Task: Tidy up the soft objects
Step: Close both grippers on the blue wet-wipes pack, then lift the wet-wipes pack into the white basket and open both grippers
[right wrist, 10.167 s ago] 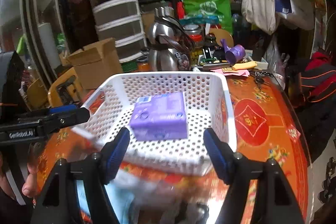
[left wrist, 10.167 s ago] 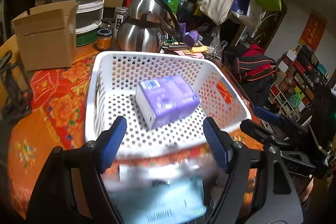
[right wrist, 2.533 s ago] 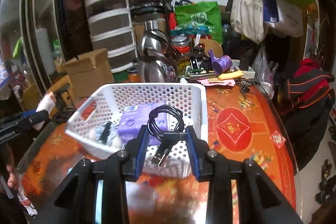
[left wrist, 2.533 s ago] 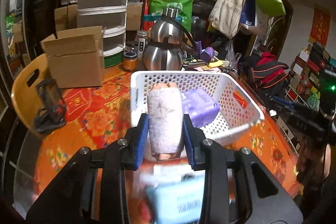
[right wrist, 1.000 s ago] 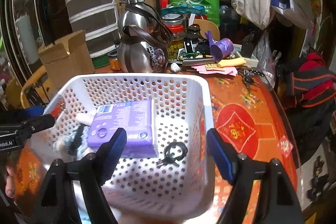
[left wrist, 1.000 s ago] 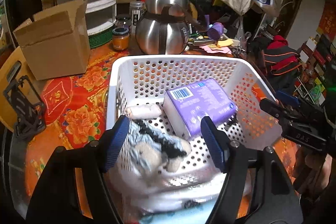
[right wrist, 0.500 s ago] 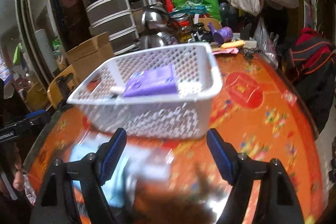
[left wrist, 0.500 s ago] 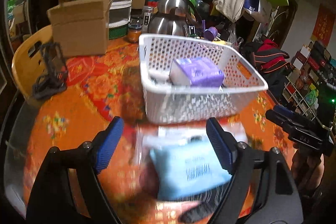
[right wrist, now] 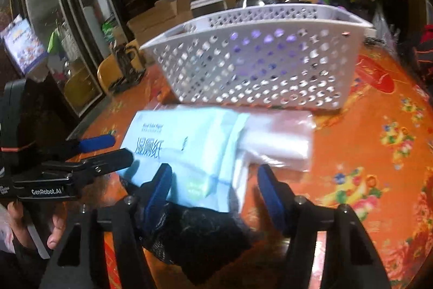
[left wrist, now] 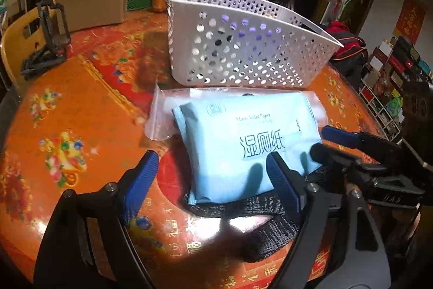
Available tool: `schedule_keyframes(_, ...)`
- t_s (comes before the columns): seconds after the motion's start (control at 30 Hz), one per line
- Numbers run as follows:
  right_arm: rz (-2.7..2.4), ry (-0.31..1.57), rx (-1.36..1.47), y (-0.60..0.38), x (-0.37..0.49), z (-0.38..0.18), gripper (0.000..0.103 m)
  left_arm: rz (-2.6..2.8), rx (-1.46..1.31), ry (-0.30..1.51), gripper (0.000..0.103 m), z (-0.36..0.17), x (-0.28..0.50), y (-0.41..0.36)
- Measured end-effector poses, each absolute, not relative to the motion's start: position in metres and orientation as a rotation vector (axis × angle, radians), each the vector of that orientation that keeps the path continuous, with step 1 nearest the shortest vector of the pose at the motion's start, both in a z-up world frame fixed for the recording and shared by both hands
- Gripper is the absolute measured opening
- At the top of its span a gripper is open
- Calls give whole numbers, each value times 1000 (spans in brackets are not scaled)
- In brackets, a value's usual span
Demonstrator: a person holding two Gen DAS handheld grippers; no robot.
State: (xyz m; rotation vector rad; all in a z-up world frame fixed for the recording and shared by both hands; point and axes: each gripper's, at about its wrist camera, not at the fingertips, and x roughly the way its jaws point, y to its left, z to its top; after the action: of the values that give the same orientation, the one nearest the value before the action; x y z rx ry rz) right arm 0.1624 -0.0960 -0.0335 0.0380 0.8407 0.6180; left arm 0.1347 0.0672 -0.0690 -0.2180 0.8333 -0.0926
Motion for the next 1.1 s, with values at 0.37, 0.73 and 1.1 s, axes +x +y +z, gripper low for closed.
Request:
schedule_keyframes(0.37,663,853,-12,-74,161,-40,38,-182,-241,850,59,-80,151,58)
schedule_keyframes(0.73,658,814,-96,-62,155,-37,21,-155,-169,785,48,-72,138,47)
schedule_keyframes(1.1,643,746,-97,-73,141,-18,20,-166,-146,683,42,-41,117,41)
